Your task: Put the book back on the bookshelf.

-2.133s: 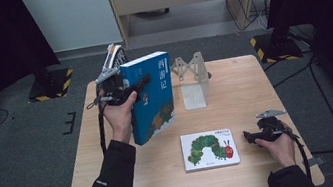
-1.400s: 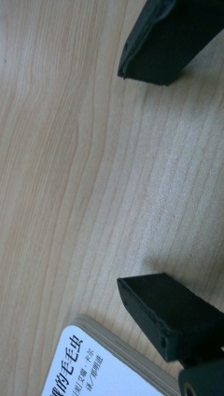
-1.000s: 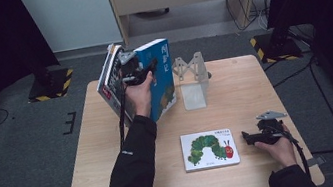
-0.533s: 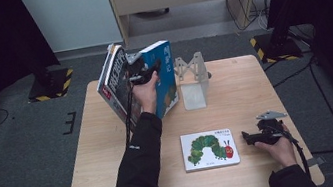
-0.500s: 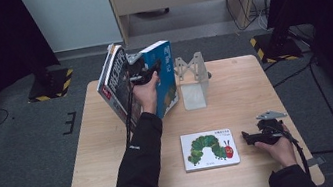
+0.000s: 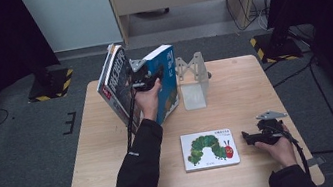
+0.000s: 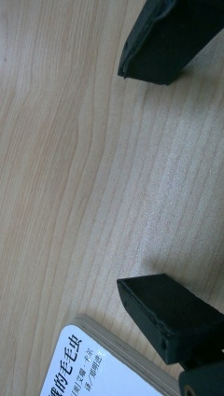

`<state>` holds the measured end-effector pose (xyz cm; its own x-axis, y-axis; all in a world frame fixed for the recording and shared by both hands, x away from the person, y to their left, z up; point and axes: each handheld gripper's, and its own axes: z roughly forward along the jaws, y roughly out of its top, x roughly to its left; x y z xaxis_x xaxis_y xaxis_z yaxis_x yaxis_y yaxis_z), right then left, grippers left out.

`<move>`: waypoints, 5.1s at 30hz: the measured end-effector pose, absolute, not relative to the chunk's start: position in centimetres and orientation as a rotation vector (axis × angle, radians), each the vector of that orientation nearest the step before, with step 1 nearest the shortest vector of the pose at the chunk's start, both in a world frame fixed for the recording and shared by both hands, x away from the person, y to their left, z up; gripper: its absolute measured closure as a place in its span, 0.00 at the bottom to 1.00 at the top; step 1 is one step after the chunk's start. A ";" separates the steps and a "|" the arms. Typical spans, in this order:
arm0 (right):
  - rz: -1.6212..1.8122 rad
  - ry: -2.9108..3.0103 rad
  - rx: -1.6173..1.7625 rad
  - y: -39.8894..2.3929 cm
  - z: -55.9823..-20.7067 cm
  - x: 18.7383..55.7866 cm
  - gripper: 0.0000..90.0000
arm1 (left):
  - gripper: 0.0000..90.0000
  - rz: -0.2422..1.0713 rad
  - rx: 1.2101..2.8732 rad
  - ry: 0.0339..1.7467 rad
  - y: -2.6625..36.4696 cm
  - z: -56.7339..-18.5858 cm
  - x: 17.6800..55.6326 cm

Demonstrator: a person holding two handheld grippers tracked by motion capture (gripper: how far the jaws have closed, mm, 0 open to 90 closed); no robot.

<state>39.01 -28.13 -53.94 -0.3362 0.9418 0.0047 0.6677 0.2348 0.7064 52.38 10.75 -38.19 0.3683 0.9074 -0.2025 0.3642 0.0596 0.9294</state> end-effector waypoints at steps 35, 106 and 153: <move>0.867 2.077 1.476 -28.0 -54.0 39.0 0.02 | 0.65 0.678 1.596 1.132 12.2 -40.5 44.5; 0.860 2.086 1.482 -28.0 -54.0 39.1 0.01 | 0.67 0.865 1.524 1.131 9.4 -41.7 46.0; 0.860 2.081 1.491 -27.9 -54.0 39.1 0.00 | 0.67 0.801 1.523 1.153 9.2 -42.5 47.5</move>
